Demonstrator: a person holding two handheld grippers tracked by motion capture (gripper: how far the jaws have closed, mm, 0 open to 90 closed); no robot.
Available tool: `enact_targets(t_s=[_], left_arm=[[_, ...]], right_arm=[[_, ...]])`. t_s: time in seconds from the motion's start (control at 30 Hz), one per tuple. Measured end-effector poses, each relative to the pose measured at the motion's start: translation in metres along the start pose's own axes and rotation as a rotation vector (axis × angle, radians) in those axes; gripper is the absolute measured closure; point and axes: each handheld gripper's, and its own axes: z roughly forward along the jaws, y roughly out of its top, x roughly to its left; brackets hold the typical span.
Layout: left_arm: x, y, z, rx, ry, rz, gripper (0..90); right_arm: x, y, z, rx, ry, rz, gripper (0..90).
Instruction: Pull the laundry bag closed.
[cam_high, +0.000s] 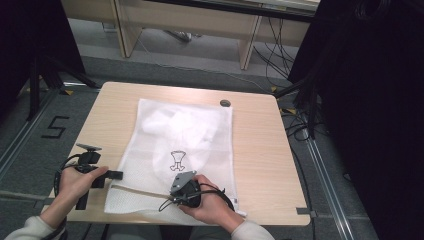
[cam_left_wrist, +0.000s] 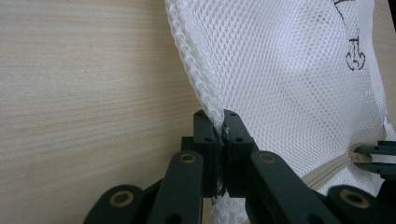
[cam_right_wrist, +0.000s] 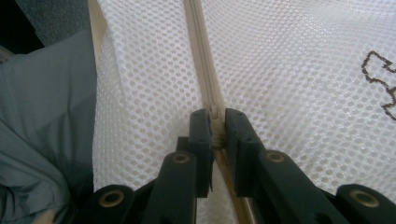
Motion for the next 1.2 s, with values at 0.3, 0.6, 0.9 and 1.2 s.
enact_targets(t_s=[0.3, 0.6, 0.9, 1.2], left_arm=[[0.0, 0.0, 0.0, 0.002, -0.001, 0.0, 85.7], [0.0, 0.0, 0.0, 0.0, -0.002, -0.001, 85.7], [0.0, 0.0, 0.0, -0.001, 0.0, 0.0, 85.7], [0.0, 0.0, 0.0, -0.002, -0.002, -0.001, 85.6]], right_arm=[[-0.001, -0.003, -0.003, 0.002, 0.001, 0.003, 82.5], [-0.001, -0.006, -0.008, 0.002, -0.006, 0.047, 82.5], [-0.003, -0.009, -0.01, -0.003, -0.007, 0.019, 82.5], [-0.003, -0.012, -0.015, -0.003, -0.008, 0.032, 82.5]])
